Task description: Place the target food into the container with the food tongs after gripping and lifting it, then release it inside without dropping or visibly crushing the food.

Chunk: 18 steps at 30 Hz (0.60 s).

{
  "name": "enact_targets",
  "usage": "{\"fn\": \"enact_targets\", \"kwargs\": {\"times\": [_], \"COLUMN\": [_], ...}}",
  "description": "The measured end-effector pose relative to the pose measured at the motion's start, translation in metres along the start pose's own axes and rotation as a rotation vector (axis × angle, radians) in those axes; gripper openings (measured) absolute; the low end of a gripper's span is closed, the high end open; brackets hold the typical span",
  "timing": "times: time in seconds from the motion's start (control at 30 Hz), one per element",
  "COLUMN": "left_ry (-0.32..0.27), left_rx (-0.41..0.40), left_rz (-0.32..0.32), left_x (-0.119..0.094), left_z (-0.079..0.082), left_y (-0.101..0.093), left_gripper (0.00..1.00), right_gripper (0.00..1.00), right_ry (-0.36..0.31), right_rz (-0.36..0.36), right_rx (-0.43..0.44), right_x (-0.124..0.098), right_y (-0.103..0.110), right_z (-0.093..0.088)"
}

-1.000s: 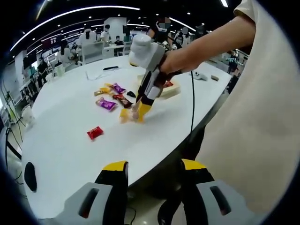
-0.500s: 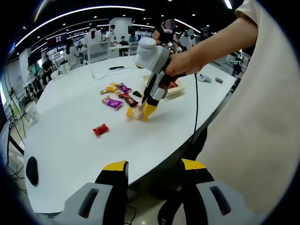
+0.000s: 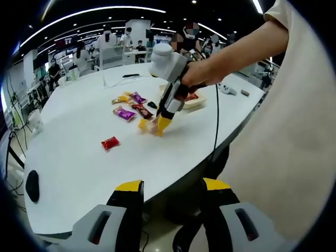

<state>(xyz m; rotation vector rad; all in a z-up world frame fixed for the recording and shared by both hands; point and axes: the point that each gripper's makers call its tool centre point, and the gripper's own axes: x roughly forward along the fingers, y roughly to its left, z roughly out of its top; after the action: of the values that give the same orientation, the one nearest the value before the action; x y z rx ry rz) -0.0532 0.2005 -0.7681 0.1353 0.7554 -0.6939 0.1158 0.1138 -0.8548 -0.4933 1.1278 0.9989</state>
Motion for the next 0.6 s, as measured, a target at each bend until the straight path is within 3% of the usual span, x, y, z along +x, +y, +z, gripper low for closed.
{"fn": "enact_targets", "kwargs": {"times": [0.6], "left_ry": [0.009], "left_rx": [0.023], "left_rz": [-0.009], "left_x": [-0.0005], "left_z": [0.0001], "left_y": [0.0001], "left_gripper": [0.43], "right_gripper": [0.25], "right_ry": [-0.047], "right_rz": [0.0], "right_rx": [0.0], "right_x": [-0.0033], "right_y": [0.005], "right_z": [-0.0024]}}
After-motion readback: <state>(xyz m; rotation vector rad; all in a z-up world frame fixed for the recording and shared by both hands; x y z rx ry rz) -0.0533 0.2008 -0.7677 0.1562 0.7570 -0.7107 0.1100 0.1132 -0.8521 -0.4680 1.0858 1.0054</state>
